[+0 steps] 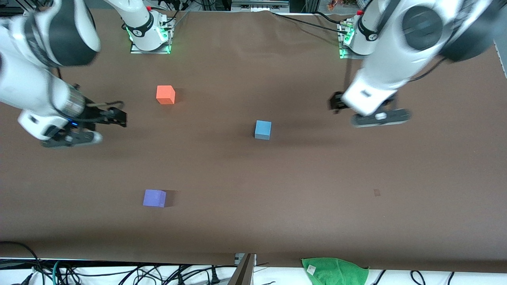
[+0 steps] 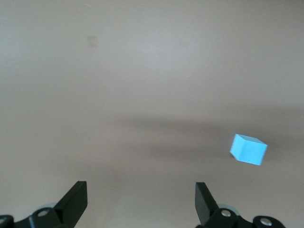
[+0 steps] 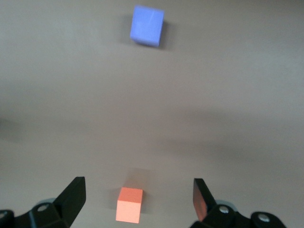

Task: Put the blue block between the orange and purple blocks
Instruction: 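Release the cube and raise the left gripper while the right gripper reaches out, then move the right gripper over the light-blue cube and lower it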

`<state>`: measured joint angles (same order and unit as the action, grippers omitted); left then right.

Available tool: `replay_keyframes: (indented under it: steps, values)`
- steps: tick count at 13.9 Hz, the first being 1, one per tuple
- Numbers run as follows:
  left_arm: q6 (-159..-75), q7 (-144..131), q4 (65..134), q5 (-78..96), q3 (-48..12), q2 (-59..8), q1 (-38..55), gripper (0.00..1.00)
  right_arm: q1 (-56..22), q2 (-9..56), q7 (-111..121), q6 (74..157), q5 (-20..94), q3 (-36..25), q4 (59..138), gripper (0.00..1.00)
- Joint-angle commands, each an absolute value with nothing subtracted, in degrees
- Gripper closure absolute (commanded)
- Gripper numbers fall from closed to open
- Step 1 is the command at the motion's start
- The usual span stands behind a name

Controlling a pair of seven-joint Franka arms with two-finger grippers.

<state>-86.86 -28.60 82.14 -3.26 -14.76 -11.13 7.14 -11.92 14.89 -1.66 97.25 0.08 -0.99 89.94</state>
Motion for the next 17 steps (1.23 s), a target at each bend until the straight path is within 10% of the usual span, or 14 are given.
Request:
replay_keyframes:
  steps: [1, 8, 17]
  values:
    - [-84.4, -18.5, 84.3, -3.0, -15.5, -8.4, -1.0, 0.0, -14.3, 17.8, -1.2, 94.5, -1.1, -1.0, 88.9, 0.0]
    - [-90.3, 0.5, 93.2, 0.3, -1.7, 0.0, 1.2, 0.0, -28.8, 24.7, -27.7, 105.6, 7.3, -0.4, 88.9, 0.0]
    - [-91.2, 0.4, 94.8, -0.8, -1.7, 1.8, 2.3, 0.0, -45.4, 41.5, -53.3, 129.1, 7.6, -0.4, 83.0, 0.0]
